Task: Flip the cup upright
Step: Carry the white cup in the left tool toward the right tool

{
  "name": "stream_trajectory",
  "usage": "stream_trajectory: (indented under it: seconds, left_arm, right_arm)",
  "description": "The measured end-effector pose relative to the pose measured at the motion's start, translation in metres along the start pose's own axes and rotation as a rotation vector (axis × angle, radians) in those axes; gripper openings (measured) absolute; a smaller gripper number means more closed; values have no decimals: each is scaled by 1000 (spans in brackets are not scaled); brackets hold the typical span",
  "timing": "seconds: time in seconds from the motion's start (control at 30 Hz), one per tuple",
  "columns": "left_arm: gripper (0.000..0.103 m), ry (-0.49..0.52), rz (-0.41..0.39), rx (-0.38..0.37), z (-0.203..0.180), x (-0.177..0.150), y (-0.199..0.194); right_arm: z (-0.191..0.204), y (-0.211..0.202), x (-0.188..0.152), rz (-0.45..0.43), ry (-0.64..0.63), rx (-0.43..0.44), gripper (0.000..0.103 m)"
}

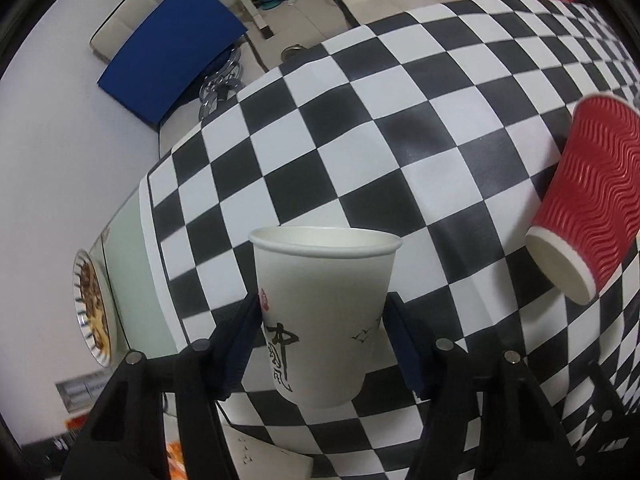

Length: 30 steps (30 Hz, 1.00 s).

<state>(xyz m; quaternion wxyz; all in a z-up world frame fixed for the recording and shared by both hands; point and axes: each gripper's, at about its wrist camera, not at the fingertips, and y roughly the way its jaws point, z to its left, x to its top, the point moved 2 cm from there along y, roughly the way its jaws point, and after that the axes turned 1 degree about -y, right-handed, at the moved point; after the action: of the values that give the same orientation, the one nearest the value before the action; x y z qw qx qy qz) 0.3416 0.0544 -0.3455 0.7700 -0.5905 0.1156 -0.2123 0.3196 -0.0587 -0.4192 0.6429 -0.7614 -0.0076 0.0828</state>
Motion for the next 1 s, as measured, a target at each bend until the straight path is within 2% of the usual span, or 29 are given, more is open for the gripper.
stream_trajectory:
  seconds: [0.27, 0.53, 0.67, 0.8, 1.0]
  left_arm:
    - [58, -146, -38, -64, 5, -26, -39]
    - [58, -269, -44, -187, -23, -88, -83]
    - [58, -339, 3, -313, -49, -123, -87]
    - [58, -419, 77, -493, -81, -151, -78]
    - [58, -436, 143, -595, -139, -164, -66]
  right_arm:
    - [-13, -6, -20, -3, 56, 29, 103]
    - [-26, -21, -70, -21, 95, 45, 103]
    - [-38, -20, -108, -15, 134, 44, 103]
    - [-57, -7, -154, 16, 197, 35, 103]
    - [-87, 23, -212, 77, 284, 23, 103]
